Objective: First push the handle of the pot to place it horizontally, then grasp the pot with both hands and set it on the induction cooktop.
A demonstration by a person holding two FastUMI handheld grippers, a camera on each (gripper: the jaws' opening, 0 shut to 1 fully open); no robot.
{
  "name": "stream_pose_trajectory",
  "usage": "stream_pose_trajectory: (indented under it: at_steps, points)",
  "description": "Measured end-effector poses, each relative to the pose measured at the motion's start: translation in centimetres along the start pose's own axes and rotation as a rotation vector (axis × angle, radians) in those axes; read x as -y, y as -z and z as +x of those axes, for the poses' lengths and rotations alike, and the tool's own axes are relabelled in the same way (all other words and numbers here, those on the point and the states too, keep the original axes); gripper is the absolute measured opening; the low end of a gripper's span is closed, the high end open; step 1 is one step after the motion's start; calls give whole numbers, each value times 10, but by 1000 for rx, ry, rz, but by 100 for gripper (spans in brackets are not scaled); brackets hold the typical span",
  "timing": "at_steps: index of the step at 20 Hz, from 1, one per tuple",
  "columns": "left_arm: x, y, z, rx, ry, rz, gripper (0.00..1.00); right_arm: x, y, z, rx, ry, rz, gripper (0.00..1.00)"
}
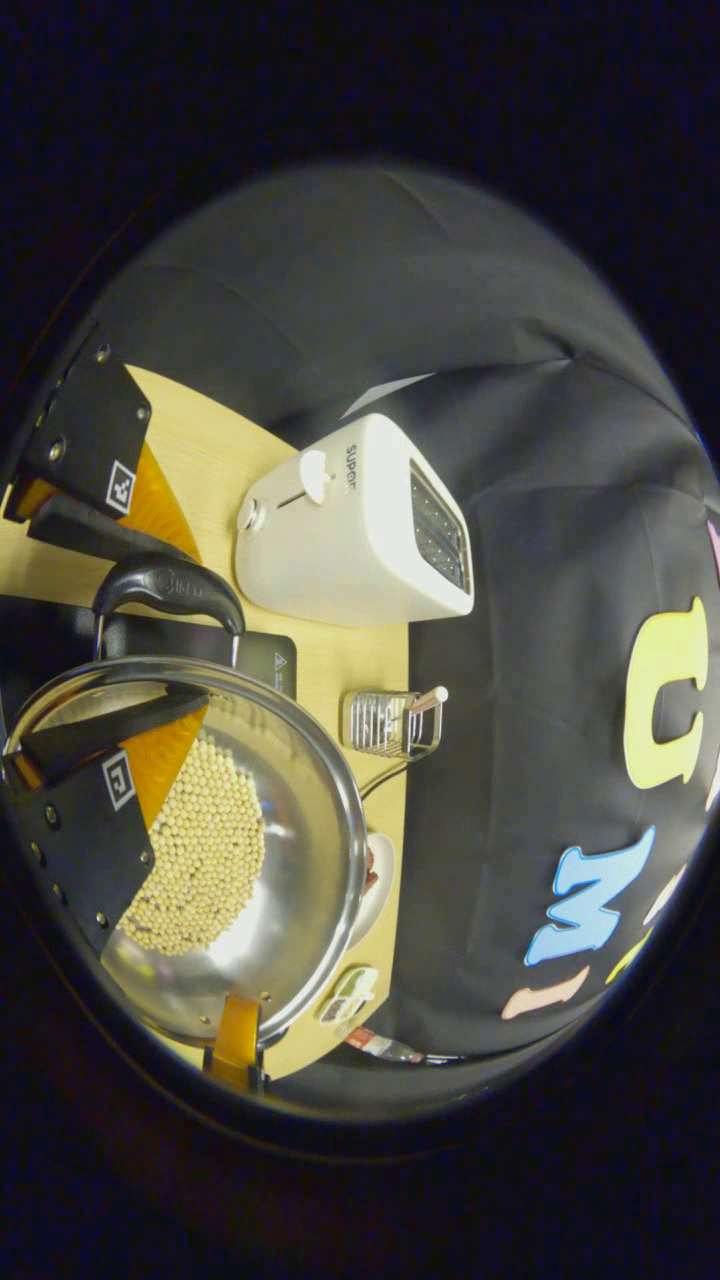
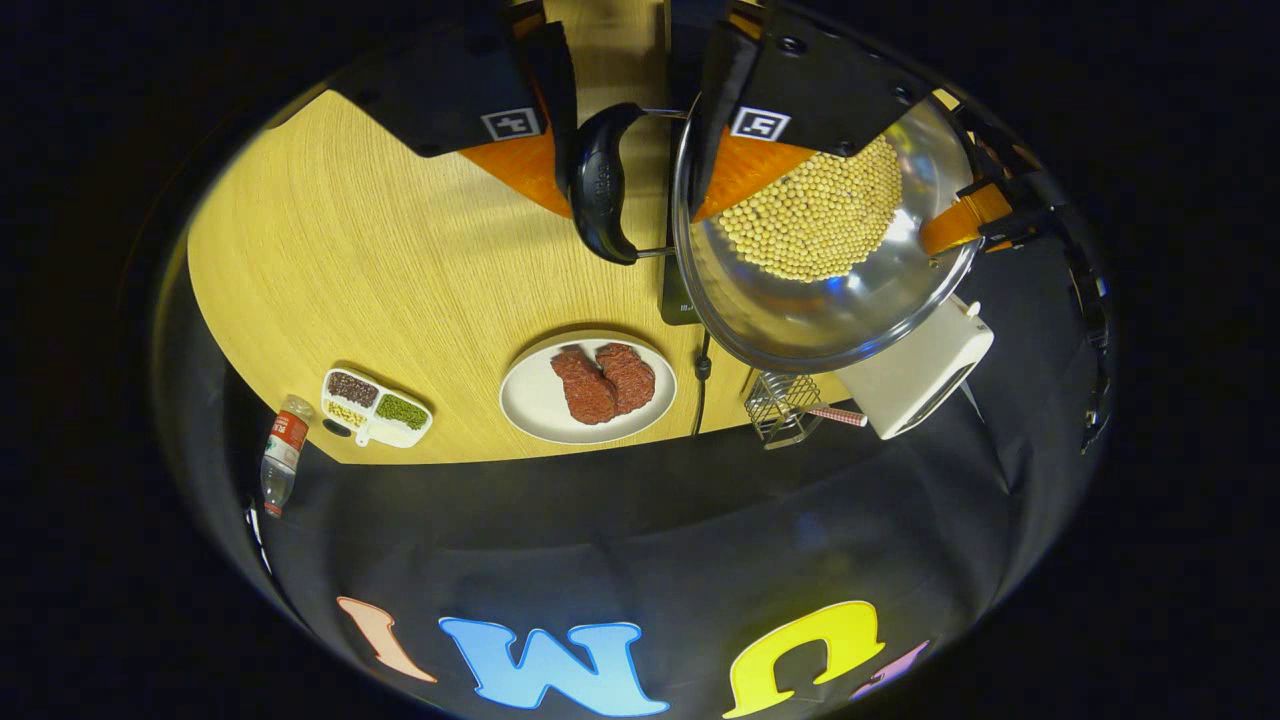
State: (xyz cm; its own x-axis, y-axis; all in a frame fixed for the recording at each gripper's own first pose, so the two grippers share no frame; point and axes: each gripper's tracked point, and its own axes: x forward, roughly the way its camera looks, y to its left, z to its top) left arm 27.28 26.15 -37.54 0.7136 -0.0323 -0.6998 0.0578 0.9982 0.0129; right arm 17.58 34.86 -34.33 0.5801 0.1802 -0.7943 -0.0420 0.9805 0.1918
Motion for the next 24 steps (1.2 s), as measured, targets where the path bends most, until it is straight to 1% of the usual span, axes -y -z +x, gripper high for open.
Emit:
stream_pose_trajectory:
  at_steps: [1,2,3,4,5,6,7,10,12,13,14,15,17,18,19,20,21,22,24]
  points:
    - [0,1,-1,-1,-11,21,65,-1,-2,-1,12,-9,-11,55]
    - [0,2,-3,-2,-21,38,75,-1,-4,-5,23,-9,-20,59]
    - [-3,3,-5,2,-34,48,74,-2,-7,-9,39,-12,-26,80]
    - [-4,1,-7,13,-39,41,82,1,-12,-13,62,-7,-34,100]
    - [-6,-2,-12,31,-45,21,82,4,-19,-19,93,-3,-45,93]
    - [-9,-8,-17,61,-54,-4,80,6,-25,-25,121,-3,-55,98]
    - [-12,-15,-24,95,-65,-25,82,8,-31,-34,152,-4,-69,98]
    - [-20,-36,-55,191,-111,-47,82,25,-56,-71,268,1,-135,98]
    - [-16,-52,-84,255,-132,-57,80,44,-70,-98,337,19,-161,98]
    - [-12,-58,-99,283,-146,-64,82,55,-77,-113,369,28,-172,98]
    - [-7,-64,-116,308,-157,-76,80,64,-82,-127,402,33,-184,98]
    - [0,-69,-135,337,-168,-90,82,76,-86,-141,435,39,-195,98]
    - [19,-80,-177,401,-186,-105,82,98,-89,-169,485,42,-213,98]
    - [30,-84,-200,428,-189,-103,79,111,-87,-185,501,49,-219,98]
    - [44,-87,-221,451,-186,-99,81,124,-84,-200,514,58,-219,98]
    - [58,-89,-241,468,-179,-94,79,136,-83,-215,529,64,-214,98]
    - [71,-93,-258,493,-174,-88,79,148,-83,-229,548,64,-209,98]
    - [85,-97,-275,515,-171,-82,81,160,-81,-242,562,67,-205,98]
    - [113,-100,-309,549,-160,-66,81,187,-79,-270,593,81,-193,98]
